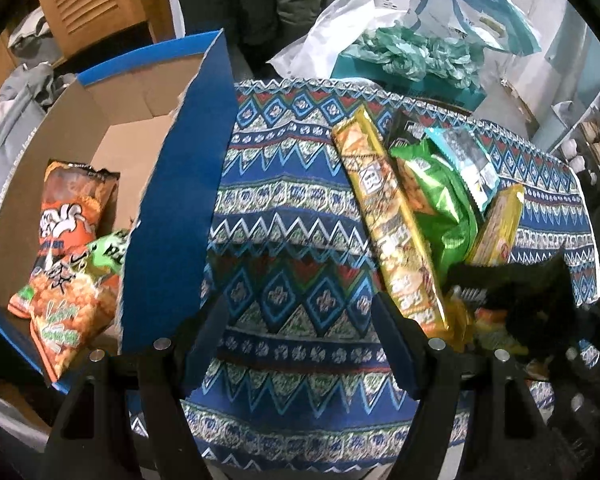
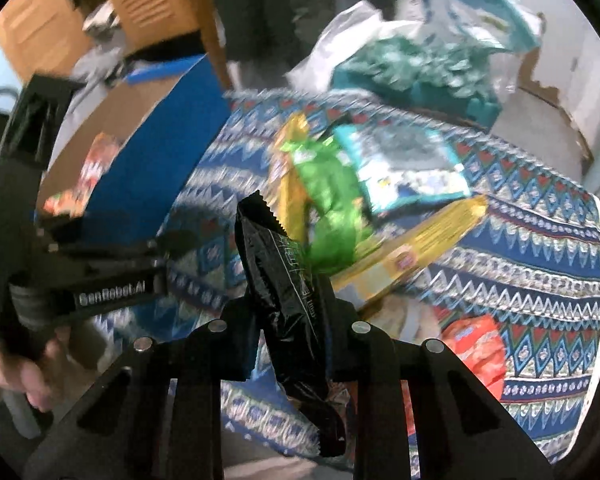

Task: Organize snacks
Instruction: 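Grasp the long yellow stick package with the left tool while the right tool holds the black bag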

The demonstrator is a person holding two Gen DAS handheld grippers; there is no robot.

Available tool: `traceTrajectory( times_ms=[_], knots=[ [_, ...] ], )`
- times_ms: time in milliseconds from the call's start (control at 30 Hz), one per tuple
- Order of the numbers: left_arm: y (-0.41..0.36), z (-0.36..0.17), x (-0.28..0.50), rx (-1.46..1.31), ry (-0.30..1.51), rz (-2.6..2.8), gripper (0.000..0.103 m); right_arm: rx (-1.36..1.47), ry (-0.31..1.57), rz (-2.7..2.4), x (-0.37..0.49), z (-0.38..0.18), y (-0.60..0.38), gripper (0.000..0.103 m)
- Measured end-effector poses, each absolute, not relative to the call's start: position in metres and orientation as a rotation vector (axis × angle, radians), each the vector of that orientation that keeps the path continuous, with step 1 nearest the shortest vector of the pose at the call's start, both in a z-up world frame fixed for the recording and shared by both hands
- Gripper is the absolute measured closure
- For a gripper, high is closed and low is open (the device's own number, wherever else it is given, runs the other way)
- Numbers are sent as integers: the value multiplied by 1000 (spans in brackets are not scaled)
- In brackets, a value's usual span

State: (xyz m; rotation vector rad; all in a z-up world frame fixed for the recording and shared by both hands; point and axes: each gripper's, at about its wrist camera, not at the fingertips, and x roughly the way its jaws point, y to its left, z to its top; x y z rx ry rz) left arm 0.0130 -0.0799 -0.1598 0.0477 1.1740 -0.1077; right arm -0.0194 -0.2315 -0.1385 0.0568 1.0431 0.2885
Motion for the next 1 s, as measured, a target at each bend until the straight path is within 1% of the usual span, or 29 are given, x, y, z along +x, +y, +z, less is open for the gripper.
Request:
traceTrajectory(
  times_ms=[367,600,733,833,1000],
  knots=[
    [-96,-171,44,15,1211,-95,28,149,1013,170,8,-141,-253,81],
    [-114,-179,60,7,1238,-108,28,164,945,112,18,-129,-265,81],
    [-123,-188,67,8,1257,-110,27,203,951,89,26,-134,-276,81],
    [-126,-196,74,-3,1275,-101,22,228,964,81,29,-142,-283,81],
    [-126,-204,86,-52,1304,-87,22,243,984,84,32,-149,-285,81]
  ],
)
